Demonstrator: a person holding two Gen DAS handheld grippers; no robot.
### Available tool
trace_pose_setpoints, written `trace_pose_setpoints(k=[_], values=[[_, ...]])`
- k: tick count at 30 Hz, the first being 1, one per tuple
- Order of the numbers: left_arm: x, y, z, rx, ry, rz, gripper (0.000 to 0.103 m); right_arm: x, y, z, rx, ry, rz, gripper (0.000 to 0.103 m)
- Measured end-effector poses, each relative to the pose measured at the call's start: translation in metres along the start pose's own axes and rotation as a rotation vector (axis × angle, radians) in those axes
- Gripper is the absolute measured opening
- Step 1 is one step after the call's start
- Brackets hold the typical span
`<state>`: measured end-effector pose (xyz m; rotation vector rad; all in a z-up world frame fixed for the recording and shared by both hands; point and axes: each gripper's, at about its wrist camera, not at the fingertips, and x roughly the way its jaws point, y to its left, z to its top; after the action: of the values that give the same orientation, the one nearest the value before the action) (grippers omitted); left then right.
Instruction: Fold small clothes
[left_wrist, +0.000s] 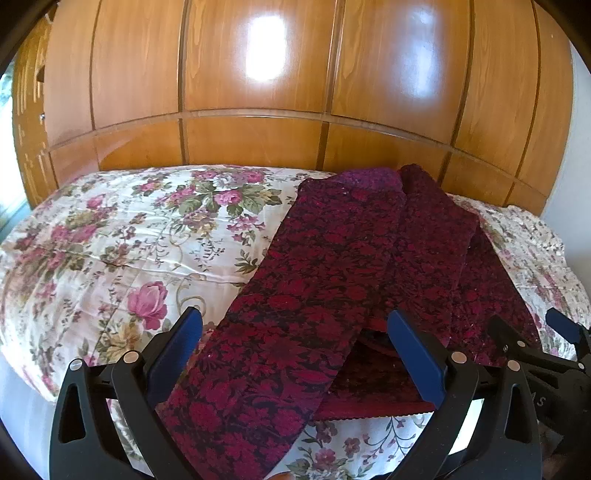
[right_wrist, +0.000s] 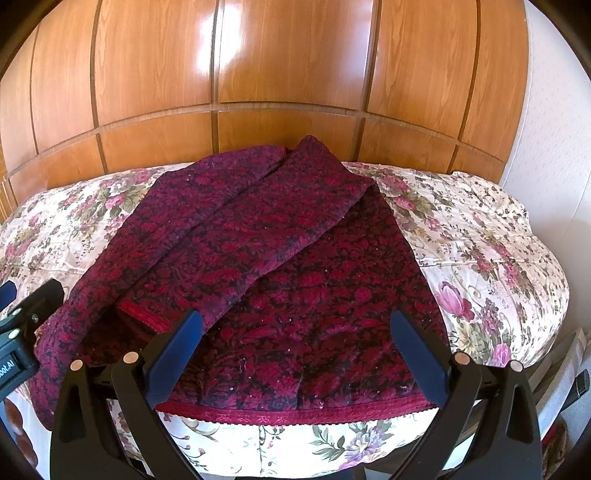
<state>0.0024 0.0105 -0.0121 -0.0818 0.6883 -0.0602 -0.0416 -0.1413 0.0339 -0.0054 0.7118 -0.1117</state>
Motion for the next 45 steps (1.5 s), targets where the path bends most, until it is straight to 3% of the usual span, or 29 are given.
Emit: trace_pose_setpoints(k=[2,8,10,13,18,21,22,23,24,25,27,31,38,45], values=[[0.004,0.006,-0.001,0.002,0.013,0.002,0.099,0.002,-0.001,0.000,0.000,0.006,0.015,0.101],[0.003,0.032,-0.013,0.024,0.052,-0.038,0.099,0.006,0.000,0.004,-0.037,0.002,0.182,0.100],[0.001,0.041,-0.022,0.031,0.074,-0.095,0.099,0.008,0.010,0.007,-0.096,0.003,0.233,0.090],[-0.001,0.042,-0.033,0.071,0.097,-0.137,0.098,0.015,0.029,0.013,-0.177,0.004,0.292,0.085],[0.014,0.030,-0.050,0.164,0.175,-0.125,0.077,0.042,0.065,0.012,-0.318,0.048,0.312,0.082],[0.025,0.030,-0.054,0.170,0.214,-0.146,0.053,0.066,0.084,0.003,-0.419,0.097,0.299,0.059],[0.025,0.029,-0.053,0.173,0.218,-0.160,0.041,0.066,0.086,0.003,-0.439,0.088,0.306,0.042],[0.024,0.029,-0.051,0.176,0.211,-0.165,0.032,0.065,0.085,0.006,-0.449,0.078,0.302,0.032],[0.020,0.029,-0.048,0.173,0.199,-0.171,0.028,0.061,0.083,0.011,-0.451,0.064,0.289,0.016],[0.015,0.033,-0.041,0.148,0.184,-0.192,0.025,0.058,0.077,0.018,-0.434,0.053,0.291,0.010],[0.007,0.043,-0.026,0.097,0.152,-0.225,0.023,0.047,0.053,0.038,-0.339,0.026,0.329,0.009],[0.004,0.074,0.015,-0.003,0.082,-0.219,0.022,0.036,-0.007,0.079,-0.175,-0.044,0.291,0.009],[0.029,0.128,0.085,-0.134,0.007,-0.124,0.020,0.057,-0.136,0.143,0.072,-0.103,0.057,0.009],[0.094,0.193,0.152,-0.272,0.024,0.008,0.020,0.119,-0.270,0.170,0.289,0.003,-0.203,0.009]])
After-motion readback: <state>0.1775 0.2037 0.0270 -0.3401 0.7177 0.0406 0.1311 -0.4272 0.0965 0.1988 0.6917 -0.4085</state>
